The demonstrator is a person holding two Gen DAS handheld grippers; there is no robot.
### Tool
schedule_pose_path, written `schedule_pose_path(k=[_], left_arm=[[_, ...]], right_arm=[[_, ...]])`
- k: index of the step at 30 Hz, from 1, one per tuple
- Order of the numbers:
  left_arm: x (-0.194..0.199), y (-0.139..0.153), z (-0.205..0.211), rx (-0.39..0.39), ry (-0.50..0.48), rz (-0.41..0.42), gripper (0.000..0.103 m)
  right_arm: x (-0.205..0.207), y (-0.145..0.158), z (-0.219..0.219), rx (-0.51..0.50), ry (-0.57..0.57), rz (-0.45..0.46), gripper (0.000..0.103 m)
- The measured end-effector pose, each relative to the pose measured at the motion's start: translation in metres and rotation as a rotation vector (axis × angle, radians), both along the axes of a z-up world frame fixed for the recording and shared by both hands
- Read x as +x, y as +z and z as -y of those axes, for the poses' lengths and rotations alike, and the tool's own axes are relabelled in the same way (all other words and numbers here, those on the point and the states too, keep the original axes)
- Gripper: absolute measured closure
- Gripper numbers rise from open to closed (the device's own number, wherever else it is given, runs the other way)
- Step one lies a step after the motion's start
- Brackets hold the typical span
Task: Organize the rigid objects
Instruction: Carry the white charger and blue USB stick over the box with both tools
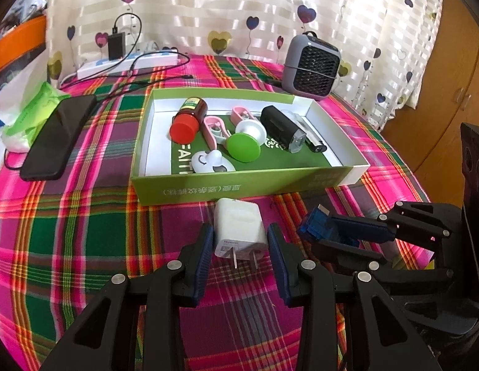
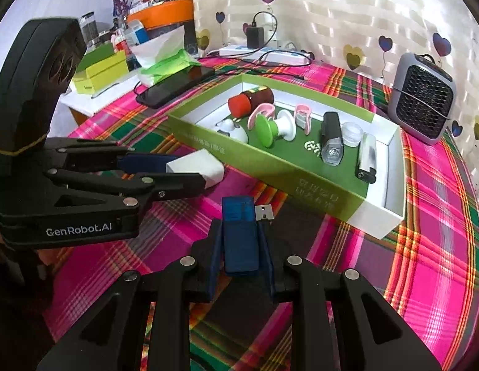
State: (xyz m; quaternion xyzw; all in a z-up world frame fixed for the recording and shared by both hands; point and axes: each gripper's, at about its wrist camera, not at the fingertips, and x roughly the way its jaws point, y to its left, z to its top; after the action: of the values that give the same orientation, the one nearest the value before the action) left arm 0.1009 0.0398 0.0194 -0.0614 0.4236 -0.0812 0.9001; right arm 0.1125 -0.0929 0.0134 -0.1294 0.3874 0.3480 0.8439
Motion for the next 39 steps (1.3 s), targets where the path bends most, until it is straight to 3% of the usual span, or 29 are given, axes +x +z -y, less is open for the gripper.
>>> schedule_pose_path(k=[24, 39], left_arm=[[-0.008, 0.026, -0.002, -0.010, -0.013, 0.072, 0.070], [0.018, 0.044, 0.002, -0.053, -0.054, 0.111, 0.070]], right_arm=[[0.001, 0.032, 0.018, 0.080, -0.081, 0.045, 0.079], [0.026, 0.046, 0.029, 0.081, -0.191, 0.069, 0.079]])
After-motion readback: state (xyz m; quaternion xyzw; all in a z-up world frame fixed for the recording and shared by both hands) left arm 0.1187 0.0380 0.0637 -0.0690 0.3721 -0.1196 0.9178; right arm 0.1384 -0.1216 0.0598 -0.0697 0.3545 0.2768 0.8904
